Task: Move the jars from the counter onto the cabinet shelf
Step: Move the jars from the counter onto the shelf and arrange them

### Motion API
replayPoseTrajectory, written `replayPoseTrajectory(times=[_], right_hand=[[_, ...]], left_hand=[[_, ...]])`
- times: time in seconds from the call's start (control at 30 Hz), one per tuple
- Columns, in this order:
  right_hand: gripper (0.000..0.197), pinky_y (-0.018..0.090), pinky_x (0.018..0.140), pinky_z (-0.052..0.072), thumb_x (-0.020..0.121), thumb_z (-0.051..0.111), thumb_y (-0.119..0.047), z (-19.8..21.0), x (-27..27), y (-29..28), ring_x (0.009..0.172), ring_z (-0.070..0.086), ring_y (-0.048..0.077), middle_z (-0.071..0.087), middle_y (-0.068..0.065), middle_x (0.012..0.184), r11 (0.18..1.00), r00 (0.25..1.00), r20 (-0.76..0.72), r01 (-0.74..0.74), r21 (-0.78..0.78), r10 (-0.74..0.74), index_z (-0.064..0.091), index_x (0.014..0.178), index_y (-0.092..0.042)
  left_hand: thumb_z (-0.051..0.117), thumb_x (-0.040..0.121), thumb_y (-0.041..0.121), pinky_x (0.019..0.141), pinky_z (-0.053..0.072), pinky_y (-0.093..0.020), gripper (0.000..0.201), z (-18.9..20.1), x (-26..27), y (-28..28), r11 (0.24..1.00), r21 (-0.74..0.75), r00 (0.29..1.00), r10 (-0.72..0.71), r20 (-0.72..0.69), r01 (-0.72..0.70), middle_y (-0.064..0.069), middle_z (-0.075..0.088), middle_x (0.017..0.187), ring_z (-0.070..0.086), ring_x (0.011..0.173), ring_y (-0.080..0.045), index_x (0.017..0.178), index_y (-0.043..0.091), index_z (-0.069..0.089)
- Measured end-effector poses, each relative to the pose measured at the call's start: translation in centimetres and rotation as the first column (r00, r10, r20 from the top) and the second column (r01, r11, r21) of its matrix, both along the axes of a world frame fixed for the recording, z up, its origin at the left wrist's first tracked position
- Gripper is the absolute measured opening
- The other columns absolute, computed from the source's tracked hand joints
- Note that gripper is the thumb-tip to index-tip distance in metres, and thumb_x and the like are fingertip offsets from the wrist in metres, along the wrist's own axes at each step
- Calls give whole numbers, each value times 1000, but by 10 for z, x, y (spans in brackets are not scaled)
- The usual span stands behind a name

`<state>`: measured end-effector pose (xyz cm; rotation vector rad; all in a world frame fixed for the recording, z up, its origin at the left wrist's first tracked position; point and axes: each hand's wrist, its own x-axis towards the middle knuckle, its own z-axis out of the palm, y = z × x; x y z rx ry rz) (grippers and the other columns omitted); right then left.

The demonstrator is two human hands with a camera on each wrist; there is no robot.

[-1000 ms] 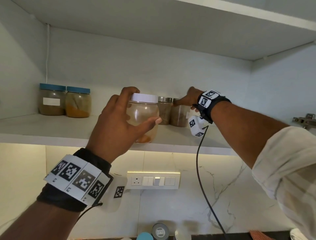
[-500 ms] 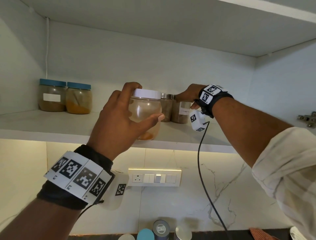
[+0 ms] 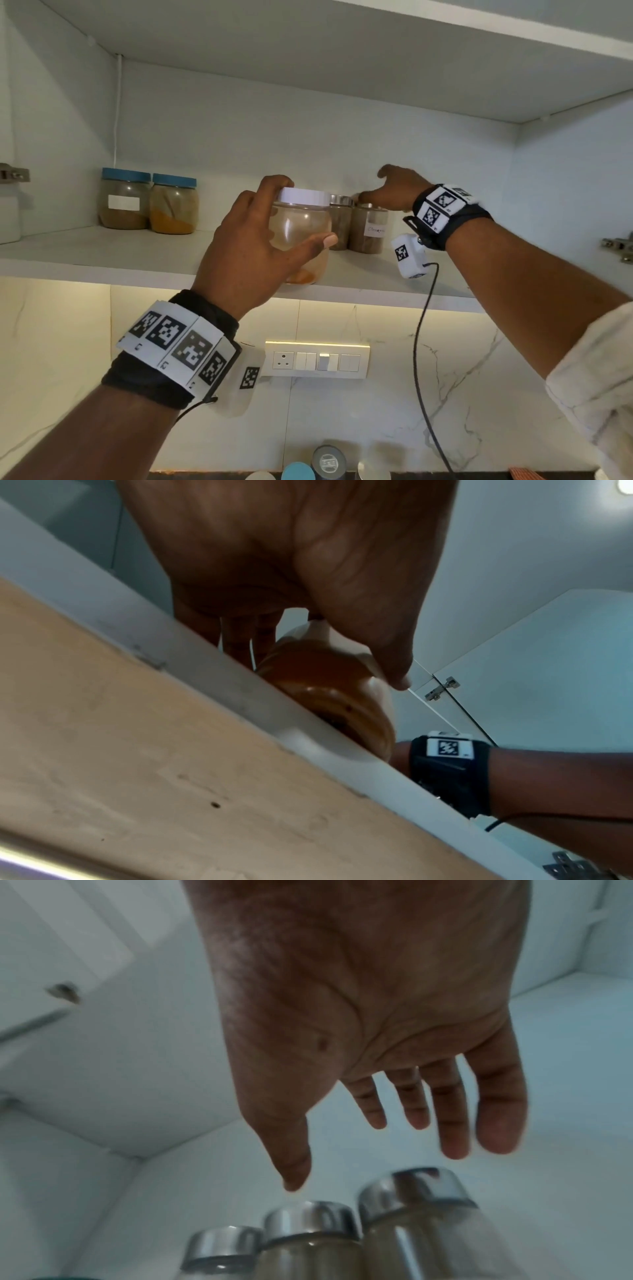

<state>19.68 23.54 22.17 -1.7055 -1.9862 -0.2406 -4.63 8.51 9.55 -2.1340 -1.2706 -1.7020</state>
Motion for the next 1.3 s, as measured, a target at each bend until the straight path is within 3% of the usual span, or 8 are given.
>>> replayPoseTrajectory(times=[0.1, 0.2, 0.3, 0.47, 0.7, 0.9, 1.03, 1.3], right_hand=[[69, 35, 108, 48, 93, 70, -65, -1, -12, -48, 133, 61, 20, 57, 1, 151, 948, 937, -157, -298, 114, 313, 53, 150, -29], [47, 43, 102, 61, 96, 62, -67, -6, -29, -102, 113, 73, 10, 64, -15, 136, 825, 778, -305, -564, 47, 549, 61, 134, -39], [59, 39, 97, 62, 83, 59, -76, -15, -45, -139, 112, 74, 8, 69, -19, 129, 746, 712, -358, -663, -59, 604, 61, 132, -43], [65, 39, 100, 62, 86, 77, -65, -29, -62, -148, 111, 71, 7, 69, -15, 128, 799, 799, -158, -596, -79, 580, 55, 141, -39], [55, 33, 72, 68, 84, 76, -67, -44, -74, -144, 92, 77, 17, 73, -2, 112, 826, 808, -245, -562, -41, 537, 54, 127, -42], [60, 32, 74, 66, 89, 77, -57, -13, -88, -129, 99, 73, 15, 67, -3, 120, 835, 779, -346, -550, 24, 523, 51, 137, -34], [66, 35, 75, 67, 88, 80, -57, 13, -126, -98, 104, 73, 21, 65, 2, 125, 834, 759, -390, -550, 44, 521, 49, 140, -29], [87, 41, 82, 64, 85, 87, -49, 35, -252, -34, 116, 65, 24, 59, 10, 140, 801, 743, -423, -595, -63, 519, 43, 152, -17]], left_hand=[[70, 76, 72, 81, 55, -27, 80, 0, 1, -1, 1000, -5, 1000, 3, 6, -3, 3, 56, 129, 57, 107, -14, 141, 37, 38], [70, 75, 71, 81, 56, -27, 80, -1, 2, -2, 1000, -9, 1000, 15, 23, -15, 4, 55, 127, 57, 106, -14, 141, 38, 38], [74, 76, 67, 76, 52, -22, 77, 2, 2, -2, 1000, -16, 1000, -6, 29, 7, 4, 58, 123, 59, 102, -13, 139, 38, 40], [79, 79, 58, 84, 56, -26, 74, 5, 1, -3, 998, -25, 997, -53, 48, 55, 6, 65, 122, 63, 105, -12, 141, 36, 44], [69, 77, 74, 88, 60, -33, 97, 6, -24, -20, 990, -139, 1000, 23, 2, -23, 9, 63, 132, 66, 104, -12, 156, 44, 22], [59, 91, 66, 76, 49, -27, 42, -7, -89, -34, 931, -99, 925, 328, -190, -350, 11, 71, 110, 61, 90, -5, 106, 30, 73], [63, 90, 62, 79, 50, -28, 38, -14, -129, -35, 861, -192, 870, 419, -261, -472, 9, 75, 108, 64, 89, -7, 105, 31, 78], [46, 97, 62, 88, 52, -27, 45, -35, -135, -38, 898, -121, 889, 386, -246, -423, 14, 73, 108, 64, 99, -4, 112, 32, 75]])
